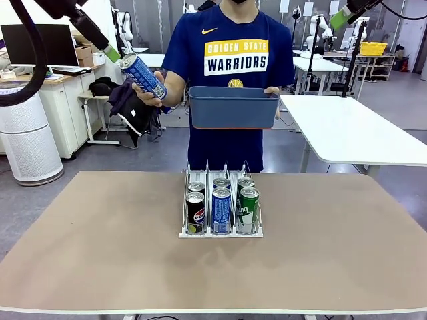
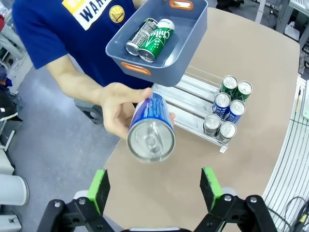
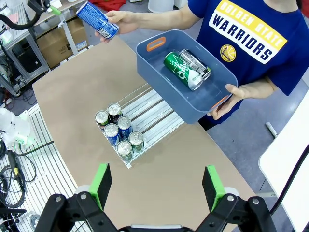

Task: Fill the beverage cans into the dispenser.
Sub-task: Pick up the Ionic drink handed by the human.

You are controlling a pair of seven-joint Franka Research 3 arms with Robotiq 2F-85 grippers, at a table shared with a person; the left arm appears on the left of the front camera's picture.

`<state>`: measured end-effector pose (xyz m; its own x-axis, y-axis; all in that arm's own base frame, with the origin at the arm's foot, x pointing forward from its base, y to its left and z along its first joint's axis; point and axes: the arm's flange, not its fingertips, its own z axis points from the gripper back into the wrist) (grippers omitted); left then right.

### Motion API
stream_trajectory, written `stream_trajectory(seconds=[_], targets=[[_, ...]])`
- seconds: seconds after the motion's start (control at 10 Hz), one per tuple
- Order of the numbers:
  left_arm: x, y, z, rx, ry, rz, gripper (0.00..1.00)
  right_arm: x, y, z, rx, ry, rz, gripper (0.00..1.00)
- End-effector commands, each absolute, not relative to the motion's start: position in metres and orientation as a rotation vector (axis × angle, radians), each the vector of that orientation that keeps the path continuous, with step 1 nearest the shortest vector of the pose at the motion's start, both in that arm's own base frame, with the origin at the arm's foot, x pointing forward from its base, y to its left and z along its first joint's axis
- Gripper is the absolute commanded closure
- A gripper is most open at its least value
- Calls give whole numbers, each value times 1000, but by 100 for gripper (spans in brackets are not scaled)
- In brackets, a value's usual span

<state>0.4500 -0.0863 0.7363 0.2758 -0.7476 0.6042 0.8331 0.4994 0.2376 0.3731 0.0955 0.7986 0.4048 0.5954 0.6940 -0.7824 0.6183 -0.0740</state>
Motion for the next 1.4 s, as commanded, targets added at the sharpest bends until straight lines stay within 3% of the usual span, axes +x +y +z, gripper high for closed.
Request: stream_trajectory(seconds=[0.0, 0.5, 1.3], targets=[[469, -94, 729, -129, -729, -1143, 0, 373, 96, 798, 282, -748, 884, 0], [500, -108, 710, -168, -769, -1162, 0, 373, 96, 798, 282, -748, 884, 0], [507, -104, 702, -180, -768, -1144, 0, 373, 96, 798, 282, -748, 884, 0]])
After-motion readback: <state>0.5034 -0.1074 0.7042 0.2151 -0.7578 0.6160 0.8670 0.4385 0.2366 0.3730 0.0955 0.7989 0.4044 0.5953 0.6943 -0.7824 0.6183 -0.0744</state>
